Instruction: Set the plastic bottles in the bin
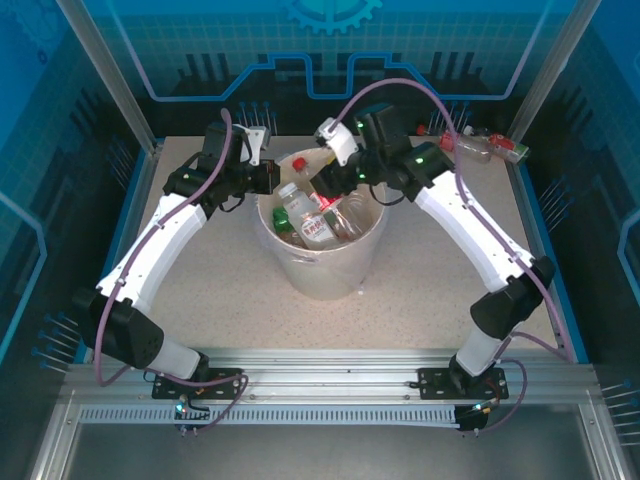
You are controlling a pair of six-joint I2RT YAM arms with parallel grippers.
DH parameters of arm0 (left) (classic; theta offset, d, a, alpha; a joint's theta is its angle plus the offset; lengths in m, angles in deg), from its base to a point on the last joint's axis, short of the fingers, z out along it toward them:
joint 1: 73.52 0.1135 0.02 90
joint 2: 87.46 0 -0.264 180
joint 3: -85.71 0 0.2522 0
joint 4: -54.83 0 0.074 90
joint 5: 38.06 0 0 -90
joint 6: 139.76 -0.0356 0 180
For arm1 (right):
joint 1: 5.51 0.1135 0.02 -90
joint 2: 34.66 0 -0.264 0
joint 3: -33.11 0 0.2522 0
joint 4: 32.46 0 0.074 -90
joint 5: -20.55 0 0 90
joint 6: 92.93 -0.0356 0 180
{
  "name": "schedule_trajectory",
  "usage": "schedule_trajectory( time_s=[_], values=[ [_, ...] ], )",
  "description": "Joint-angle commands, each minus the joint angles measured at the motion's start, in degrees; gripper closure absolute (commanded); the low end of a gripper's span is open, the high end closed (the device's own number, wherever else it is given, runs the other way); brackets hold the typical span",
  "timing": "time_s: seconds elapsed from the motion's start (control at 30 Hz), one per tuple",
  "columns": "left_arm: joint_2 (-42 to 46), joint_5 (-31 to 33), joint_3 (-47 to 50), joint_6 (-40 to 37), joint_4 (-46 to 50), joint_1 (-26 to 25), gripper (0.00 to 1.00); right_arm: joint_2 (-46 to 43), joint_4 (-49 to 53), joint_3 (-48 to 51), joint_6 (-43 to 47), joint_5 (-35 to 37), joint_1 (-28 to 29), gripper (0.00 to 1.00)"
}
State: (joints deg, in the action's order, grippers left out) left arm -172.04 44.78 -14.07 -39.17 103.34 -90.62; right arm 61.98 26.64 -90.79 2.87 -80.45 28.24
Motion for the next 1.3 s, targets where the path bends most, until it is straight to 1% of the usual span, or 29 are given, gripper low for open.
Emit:
schedule_trajectory(
  time_s=[0.0, 0.1, 0.2, 0.27, 0.37, 0.43, 0.5, 0.6, 0.7, 0.77, 0.83, 0.93, 1.03, 1.07, 1.17, 1.2, 1.27],
  values=[
    [0.77, -4.09, 1.64, 3.47, 3.39, -0.19, 1.0, -5.13, -1.78, -1.38, 1.24, 2.41, -3.72, 0.38],
    [0.66, -4.17, 1.66, 3.49, 3.38, -0.21, 1.0, -7.34, -3.3, 0.7, 1.68, 3.36, -8.3, 0.35],
    [0.51, -4.18, 1.62, 3.56, 3.27, -0.21, 1.0, -7.79, -4.95, 2.96, 2.37, 6.37, -14.27, 0.33],
    [0.46, -4.17, 1.67, 3.56, 3.26, -0.2, 1.0, -7.08, -6.68, 4.58, 2.8, 8.31, -18.74, 0.32],
    [0.48, -4.26, 1.65, 3.57, 3.24, -0.17, 1.0, -3.71, -9.53, 5.79, 3.55, 12.52, -24.56, 0.3],
    [0.46, -4.18, 1.7, 3.48, 3.4, -0.1, 1.0, 0.36, -12.42, 5.56, 3.97, 15.91, -28.3, 0.3],
    [0.4, -4.16, 1.73, 3.42, 3.35, -0.02, 1.0, 5.43, -12.47, 3.08, 3.84, 18.31, -31.17, 0.28],
    [0.21, -4.4, 1.73, 3.6, 3.15, 0.05, 1.0, 13.99, -12.51, -1.71, 1.23, 19.56, -34.59, 0.26],
    [0.07, -4.88, 1.73, 3.84, 3.15, 0.25, 1.0, 22.22, -13.97, -6.68, -2.7, 20.53, -37.17, 0.25],
    [-0.01, -4.78, 1.73, 3.82, 3.04, 0.32, 1.0, 27.39, -14.55, -10.34, -6.66, 20.3, -38.8, 0.24],
    [-0.22, -4.7, 1.73, 3.83, 3.11, 0.49, 1.0, 31.55, -17.29, -12.49, -11.28, 19.78, -40.49, 0.24],
    [-0.28, -4.56, 1.64, 3.7, 3.16, 0.58, 1.0, 34.62, -23.57, -11.75, -17.11, 18.54, -42.58, 0.25],
    [-0.24, -4.26, 1.73, 3.56, 3.23, 0.76, 1.0, 35.54, -30.76, -9.09, -20.15, 16.93, -44.03, 0.25],
    [-0.24, -4.25, 1.72, 3.59, 3.23, 0.84, 1.0, 35.71, -33.63, -7.95, -21.6, 15.44, -44.61, 0.24],
    [-0.53, -4.33, 1.69, 3.73, 3.06, 1.01, 1.0, 36.34, -45.03, -3.88, -28.37, 6.32, -47.14, 0.24],
    [-0.74, -4.36, 1.71, 3.84, 3.03, 0.99, 1.0, 38.77, -47.11, -3.87, -31.82, 3.64, -48.12, 0.24],
    [-1.14, -4.55, 1.63, 4.0, 2.86, 1.01, 1.0, 41.51, -49.26, -5.26, -36.99, -0.57, -49.35, 0.3]
  ],
)
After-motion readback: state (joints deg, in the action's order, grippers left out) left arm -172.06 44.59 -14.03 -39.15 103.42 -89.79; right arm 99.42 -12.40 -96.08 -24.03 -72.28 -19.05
